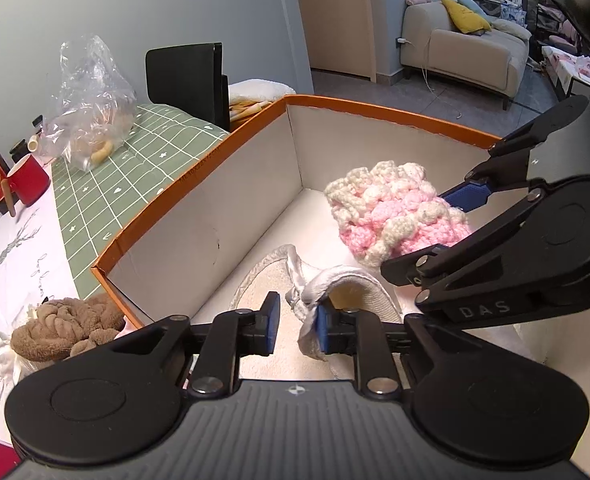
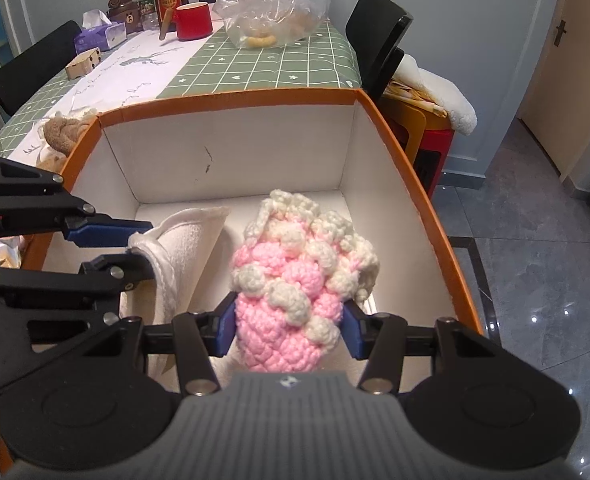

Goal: Organize soft objects
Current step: 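Open both grippers to drop the pouch and mitt in the box, then move both grippers out of the box back over the table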

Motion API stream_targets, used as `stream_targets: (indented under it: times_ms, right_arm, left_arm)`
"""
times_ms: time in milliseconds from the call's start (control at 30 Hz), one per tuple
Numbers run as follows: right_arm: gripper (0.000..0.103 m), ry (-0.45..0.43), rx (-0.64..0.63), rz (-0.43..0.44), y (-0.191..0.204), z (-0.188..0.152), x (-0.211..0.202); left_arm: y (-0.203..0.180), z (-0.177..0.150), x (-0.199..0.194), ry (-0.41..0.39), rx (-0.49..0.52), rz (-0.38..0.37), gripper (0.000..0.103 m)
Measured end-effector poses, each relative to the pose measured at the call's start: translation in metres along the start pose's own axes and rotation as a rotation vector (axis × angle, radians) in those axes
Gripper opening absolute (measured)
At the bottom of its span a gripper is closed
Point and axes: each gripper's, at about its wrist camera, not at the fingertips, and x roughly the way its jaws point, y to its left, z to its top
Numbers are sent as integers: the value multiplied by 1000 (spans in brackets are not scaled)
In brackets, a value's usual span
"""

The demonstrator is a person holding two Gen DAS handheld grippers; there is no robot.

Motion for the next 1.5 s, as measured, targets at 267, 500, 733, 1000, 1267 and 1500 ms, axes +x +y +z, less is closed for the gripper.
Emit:
stream_targets:
  times_ms: [267, 500, 733, 1000, 1267, 1500]
  right_arm:
    - [62, 13, -3, -28, 2, -1, 1]
    - [63, 13, 4, -30, 1, 0, -6]
    - [63, -43, 24, -18, 1, 3, -28]
    - [63, -78, 19, -16, 16, 5, -44]
    - [63, -107, -44, -18, 44, 8, -54]
    - [63, -124, -112, 2, 77, 7, -56]
  left_arm:
    - [29, 4, -8, -11, -217, -109, 50]
    - [53, 6, -27, -55, -336, -144, 51]
    - [65, 6, -52, -97, -331, -98, 63]
    - [73, -3, -79, -108, -309, -67, 65]
    - [86, -32, -100, -92, -290, -23, 68]
    - [107, -70, -115, -75, -295, 22, 71]
